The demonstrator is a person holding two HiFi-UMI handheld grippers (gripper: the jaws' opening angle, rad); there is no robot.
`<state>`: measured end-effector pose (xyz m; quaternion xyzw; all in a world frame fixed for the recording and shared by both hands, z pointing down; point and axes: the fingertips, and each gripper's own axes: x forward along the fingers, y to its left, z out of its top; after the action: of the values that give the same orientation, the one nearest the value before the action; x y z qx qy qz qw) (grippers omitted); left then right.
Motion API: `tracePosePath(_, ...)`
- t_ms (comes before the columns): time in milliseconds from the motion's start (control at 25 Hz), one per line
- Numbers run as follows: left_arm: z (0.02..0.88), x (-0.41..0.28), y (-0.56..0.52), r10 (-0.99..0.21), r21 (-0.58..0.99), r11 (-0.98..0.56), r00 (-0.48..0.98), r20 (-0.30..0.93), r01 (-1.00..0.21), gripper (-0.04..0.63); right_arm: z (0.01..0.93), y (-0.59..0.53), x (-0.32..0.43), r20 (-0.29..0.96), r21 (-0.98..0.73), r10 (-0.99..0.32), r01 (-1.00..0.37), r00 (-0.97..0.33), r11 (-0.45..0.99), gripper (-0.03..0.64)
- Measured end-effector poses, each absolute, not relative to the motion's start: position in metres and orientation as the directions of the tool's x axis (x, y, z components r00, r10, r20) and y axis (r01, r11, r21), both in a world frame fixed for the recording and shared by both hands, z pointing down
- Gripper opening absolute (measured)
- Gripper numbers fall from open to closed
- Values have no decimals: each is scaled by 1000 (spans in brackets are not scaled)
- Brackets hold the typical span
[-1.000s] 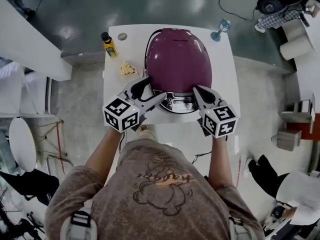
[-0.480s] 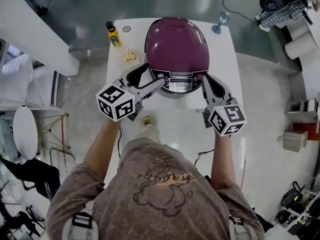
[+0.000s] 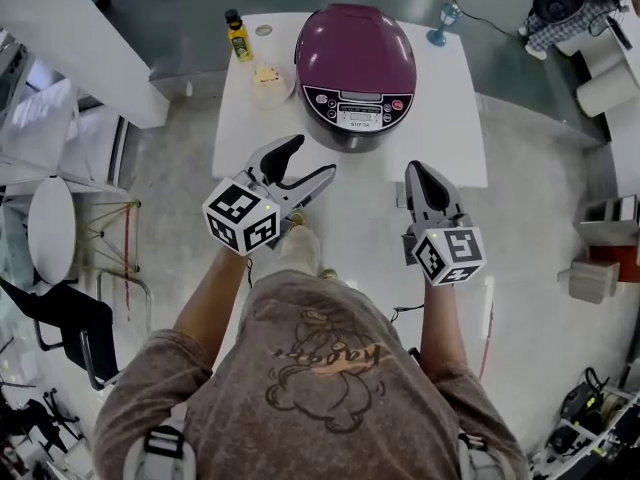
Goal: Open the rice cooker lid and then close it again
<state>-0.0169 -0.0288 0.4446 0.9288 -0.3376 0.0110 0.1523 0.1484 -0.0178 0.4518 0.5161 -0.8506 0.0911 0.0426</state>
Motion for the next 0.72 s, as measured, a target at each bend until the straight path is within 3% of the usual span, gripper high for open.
tracePosePath(720, 482, -61, 26, -790, 238, -568, 603, 108, -788, 70, 490, 42, 135, 124, -108, -891, -899, -437, 425, 3)
